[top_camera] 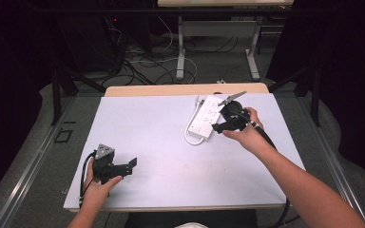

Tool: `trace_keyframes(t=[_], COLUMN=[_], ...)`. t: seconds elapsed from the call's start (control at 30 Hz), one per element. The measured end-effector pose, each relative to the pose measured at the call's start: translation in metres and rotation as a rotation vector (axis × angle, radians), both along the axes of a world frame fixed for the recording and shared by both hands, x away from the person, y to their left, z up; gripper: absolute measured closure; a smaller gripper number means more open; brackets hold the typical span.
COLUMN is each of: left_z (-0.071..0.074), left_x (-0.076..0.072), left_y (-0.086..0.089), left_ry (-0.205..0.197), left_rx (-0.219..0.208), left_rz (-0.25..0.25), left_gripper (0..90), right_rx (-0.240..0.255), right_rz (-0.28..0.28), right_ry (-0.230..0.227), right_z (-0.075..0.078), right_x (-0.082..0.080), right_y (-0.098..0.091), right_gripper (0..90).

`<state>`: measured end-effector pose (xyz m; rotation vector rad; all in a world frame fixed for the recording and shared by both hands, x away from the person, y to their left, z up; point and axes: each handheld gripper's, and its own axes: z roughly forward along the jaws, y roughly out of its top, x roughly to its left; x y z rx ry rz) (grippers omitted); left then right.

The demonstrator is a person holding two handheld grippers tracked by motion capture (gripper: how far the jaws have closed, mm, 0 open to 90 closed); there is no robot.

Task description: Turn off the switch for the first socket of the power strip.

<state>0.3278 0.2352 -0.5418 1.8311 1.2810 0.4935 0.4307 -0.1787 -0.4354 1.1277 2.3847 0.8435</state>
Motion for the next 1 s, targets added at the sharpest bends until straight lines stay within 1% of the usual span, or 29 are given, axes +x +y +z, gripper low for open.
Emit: trace_keyframes(t=[0.07,0.1,0.13,0.2,0.23,0.27,0.3,0.37,0.47,0.53,0.63,0.7,0.87,0.93,1.0], left_z=[0.000,0.000,0.000,0.000,0.000,0.001,0.000,0.001,0.000,0.000,0.000,0.000,0.000,0.000,0.000], left_x=[0.000,0.000,0.000,0.000,0.000,0.000,0.000,0.000,0.000,0.001,0.001,0.001,0.001,0.001,0.001], left_y=[0.000,0.000,0.000,0.000,0.000,0.001,0.001,0.001,0.001,0.001,0.001,0.001,0.001,0.001,0.001], left_ry=[0.000,0.000,0.001,0.001,0.000,0.010,0.008,0.009,0.008,0.008,0.010,0.010,0.010,0.001,0.001], left_rx=[0.000,0.000,0.000,-0.001,-0.001,0.002,0.001,0.002,0.002,0.000,-0.003,-0.004,-0.006,-0.009,-0.009], left_rz=[0.000,0.000,-0.001,0.000,0.000,-0.007,-0.006,-0.007,-0.008,-0.006,-0.004,-0.004,-0.005,0.002,0.001], left_gripper=[1.8,1.8,1.8,1.8,1.8,1.8,1.8,1.9,1.9,2.0,2.0,2.0,2.0,2.1,2.1], right_rx=[-0.001,0.007,0.000,0.003,-0.007,-0.003,-0.003,-0.008,0.000,0.004,0.002,0.011,0.006,0.016,0.018], right_rz=[0.006,0.003,0.001,-0.002,-0.002,-0.006,-0.006,-0.015,-0.022,-0.028,-0.036,-0.044,-0.053,-0.068,-0.071], right_ry=[0.000,0.004,0.007,0.011,0.014,0.019,0.019,0.023,0.021,0.039,0.043,0.048,0.052,0.056,0.063], right_z=[0.000,0.001,0.001,0.001,0.001,0.001,0.001,0.001,-0.001,0.000,-0.001,-0.002,-0.001,-0.001,-0.001], right_x=[0.002,0.003,0.006,0.008,0.012,0.013,0.013,0.018,0.023,0.026,0.029,0.034,0.041,0.046,0.048], right_y=[0.001,0.003,0.004,0.005,0.007,0.008,0.008,0.011,0.015,0.016,0.018,0.021,0.025,0.028,0.029], right_gripper=[39.2,39.3,39.3,39.3,39.3,39.3,39.3,39.4,39.5,39.5,39.5,39.7,40.2,40.5,40.5])
